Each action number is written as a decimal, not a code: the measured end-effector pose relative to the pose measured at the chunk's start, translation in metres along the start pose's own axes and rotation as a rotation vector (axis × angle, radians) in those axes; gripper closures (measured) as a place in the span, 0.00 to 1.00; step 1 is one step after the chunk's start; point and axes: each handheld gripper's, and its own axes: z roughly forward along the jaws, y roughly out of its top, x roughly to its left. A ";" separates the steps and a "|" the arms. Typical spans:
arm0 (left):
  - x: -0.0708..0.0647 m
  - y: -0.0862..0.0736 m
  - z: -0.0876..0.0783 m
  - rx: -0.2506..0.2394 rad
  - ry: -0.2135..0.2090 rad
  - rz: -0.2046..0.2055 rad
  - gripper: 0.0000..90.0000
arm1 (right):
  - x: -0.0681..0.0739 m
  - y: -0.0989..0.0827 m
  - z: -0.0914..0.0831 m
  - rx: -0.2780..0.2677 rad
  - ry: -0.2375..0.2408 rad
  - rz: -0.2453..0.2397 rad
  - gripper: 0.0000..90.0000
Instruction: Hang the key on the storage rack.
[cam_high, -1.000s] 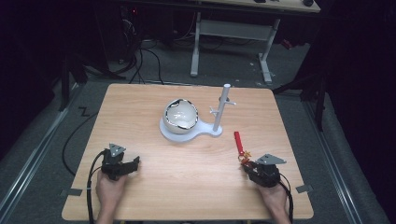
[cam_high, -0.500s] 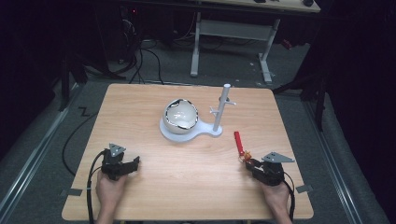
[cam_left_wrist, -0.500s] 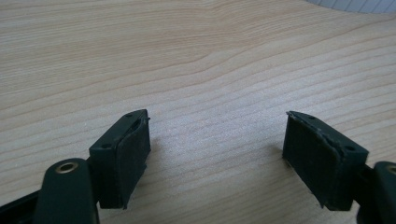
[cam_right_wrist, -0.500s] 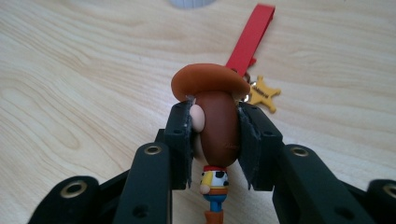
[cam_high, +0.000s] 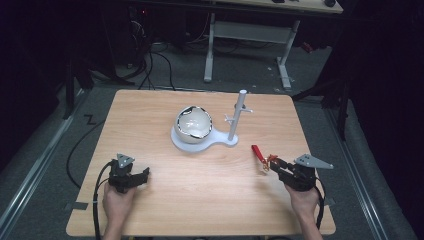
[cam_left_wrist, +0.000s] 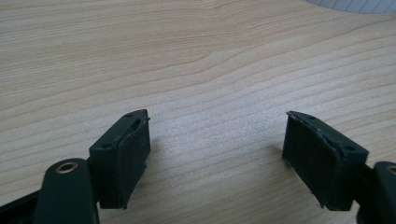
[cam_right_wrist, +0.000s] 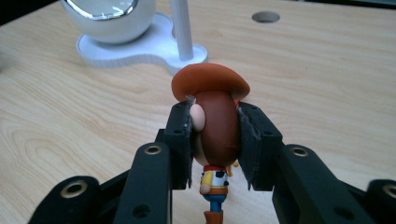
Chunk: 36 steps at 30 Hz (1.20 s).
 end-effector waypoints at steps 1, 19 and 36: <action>0.000 0.000 0.000 -0.001 0.000 0.000 0.26 | 0.000 0.002 -0.001 -0.005 0.001 -0.002 0.75; 0.000 0.000 0.000 -0.001 0.000 0.000 0.26 | -0.003 0.045 -0.020 -0.092 0.012 -0.030 0.75; 0.000 0.000 0.000 0.000 0.000 0.000 0.26 | 0.000 0.074 -0.028 -0.138 0.024 -0.067 0.75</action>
